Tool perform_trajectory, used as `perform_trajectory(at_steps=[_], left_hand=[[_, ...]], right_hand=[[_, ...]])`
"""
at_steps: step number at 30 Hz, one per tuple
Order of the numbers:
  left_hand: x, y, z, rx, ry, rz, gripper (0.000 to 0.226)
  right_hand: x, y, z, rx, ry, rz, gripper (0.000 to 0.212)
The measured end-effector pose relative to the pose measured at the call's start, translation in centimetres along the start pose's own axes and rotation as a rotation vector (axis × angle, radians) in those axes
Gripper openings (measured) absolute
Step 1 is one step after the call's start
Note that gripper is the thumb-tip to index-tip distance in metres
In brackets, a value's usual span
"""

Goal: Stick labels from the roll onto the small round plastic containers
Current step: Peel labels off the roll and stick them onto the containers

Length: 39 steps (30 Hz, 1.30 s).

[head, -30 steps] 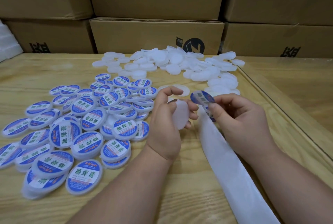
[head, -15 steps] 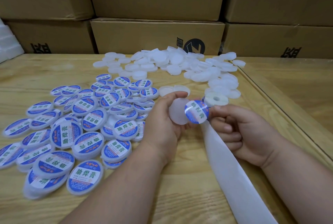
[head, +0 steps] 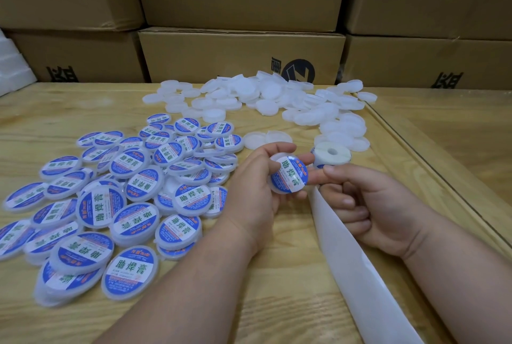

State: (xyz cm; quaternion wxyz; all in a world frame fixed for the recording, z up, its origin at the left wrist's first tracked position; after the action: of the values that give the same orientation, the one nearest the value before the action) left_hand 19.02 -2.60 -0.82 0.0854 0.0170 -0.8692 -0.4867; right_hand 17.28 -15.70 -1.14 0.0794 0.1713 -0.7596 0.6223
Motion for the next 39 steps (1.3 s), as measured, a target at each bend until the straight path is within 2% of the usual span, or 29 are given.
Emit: perform_trajectory(at_steps=[4, 21, 25, 29, 33, 37, 39], left_hand=[[-0.1, 0.0, -0.1, -0.01, -0.021, -0.011, 0.041], [-0.2, 0.0, 0.2, -0.086, -0.022, -0.085, 0.036], [-0.2, 0.0, 0.4, -0.108, 0.022, -0.134, 0.041], [-0.3, 0.4, 1.1, -0.161, 0.108, -0.233, 0.03], [-0.6, 0.5, 1.5, -0.17, 0.13, -0.221, 0.04], [-0.3, 0.7, 1.6, -0.192, 0.181, -0.217, 0.013], [-0.1, 0.9, 1.5, -0.158, 0.179, -0.186, 0.024]], right_hand=[[0.0, 0.1, 0.0, -0.003, 0.001, -0.001, 0.036], [0.0, 0.1, 0.2, 0.018, -0.006, 0.005, 0.036], [0.0, 0.3, 0.2, 0.014, -0.03, -0.011, 0.046], [0.1, 0.2, 0.2, 0.004, -0.047, -0.012, 0.057], [0.1, -0.1, 0.3, -0.052, -0.07, -0.019, 0.059], [0.3, -0.2, 0.0, -0.063, -0.135, -0.007, 0.071], [0.2, -0.2, 0.3, -0.088, -0.12, -0.005, 0.073]])
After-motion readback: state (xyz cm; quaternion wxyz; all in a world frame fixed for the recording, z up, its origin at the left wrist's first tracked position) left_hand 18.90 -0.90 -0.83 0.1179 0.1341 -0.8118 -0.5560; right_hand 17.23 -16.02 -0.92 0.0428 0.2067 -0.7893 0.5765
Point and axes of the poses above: each hand's wrist, its own x-axis away from the middle knuckle, its own z-axis out of the back of the hand, y = z × x, the point moved 7 cm from there along -x, towards the middle knuckle, and after that the axes turned 15 degrees about y, right-handed, at the moved point
